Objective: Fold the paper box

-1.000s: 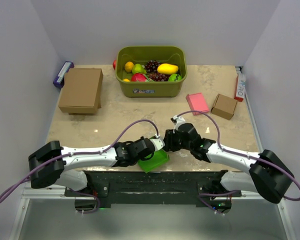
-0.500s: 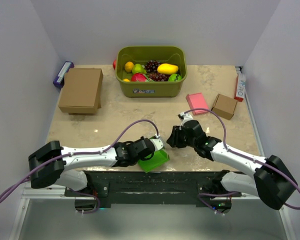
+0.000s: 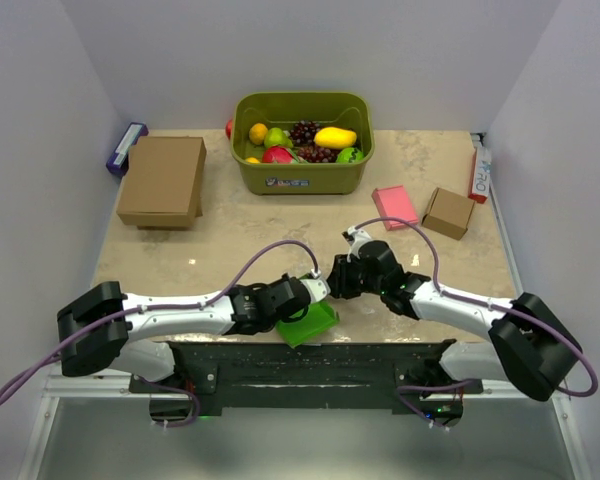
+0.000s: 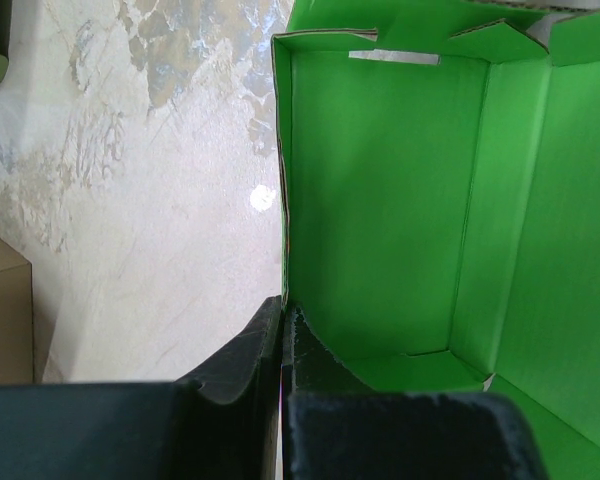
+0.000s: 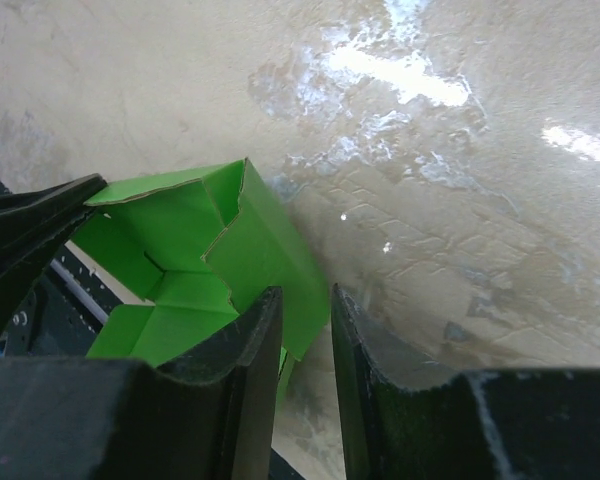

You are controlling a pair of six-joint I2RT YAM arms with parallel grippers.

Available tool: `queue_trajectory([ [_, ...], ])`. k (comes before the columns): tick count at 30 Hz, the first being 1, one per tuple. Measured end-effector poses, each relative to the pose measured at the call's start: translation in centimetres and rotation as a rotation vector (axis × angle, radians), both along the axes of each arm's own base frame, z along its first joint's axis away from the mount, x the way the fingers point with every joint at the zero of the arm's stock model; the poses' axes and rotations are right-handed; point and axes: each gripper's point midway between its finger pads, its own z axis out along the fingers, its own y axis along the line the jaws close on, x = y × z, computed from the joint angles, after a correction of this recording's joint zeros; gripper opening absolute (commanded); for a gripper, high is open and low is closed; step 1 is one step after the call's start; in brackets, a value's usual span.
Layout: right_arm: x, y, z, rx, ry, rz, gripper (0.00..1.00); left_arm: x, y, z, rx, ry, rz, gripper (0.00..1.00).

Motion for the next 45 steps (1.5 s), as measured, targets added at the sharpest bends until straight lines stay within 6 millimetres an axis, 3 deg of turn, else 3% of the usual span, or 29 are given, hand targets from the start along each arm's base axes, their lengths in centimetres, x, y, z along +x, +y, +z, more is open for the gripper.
queue_trajectory([
  [21, 0.0, 2.6, -1.4, 0.035, 0.0, 0.034, 0.3, -0.6, 0.7, -0.5, 0.066, -0.005, -0.009, 0.0],
  [28, -0.3, 2.6, -1.8, 0.035, 0.02, 0.027, 0.4, -0.7, 1.0, -0.9, 0.091, -0.002, -0.009, 0.0],
  [30, -0.6, 2.4, -1.8, 0.032, 0.032, 0.022, 0.47, -0.7, 1.0, -1.0, 0.095, -0.001, -0.01, 0.0],
  [32, -0.9, 2.0, -1.6, 0.032, 0.039, 0.013, 0.58, -0.8, 0.9, -1.0, 0.096, 0.0, -0.013, 0.0],
  [34, -1.1, 1.7, -1.0, 0.034, 0.036, 0.007, 0.63, -0.8, 0.9, -1.0, 0.096, -0.001, -0.015, 0.0],
  [45, -2.0, 0.4, 2.6, 0.08, -0.061, -0.02, 0.66, 0.3, 0.5, 0.6, 0.07, -0.073, 0.021, 0.0],
])
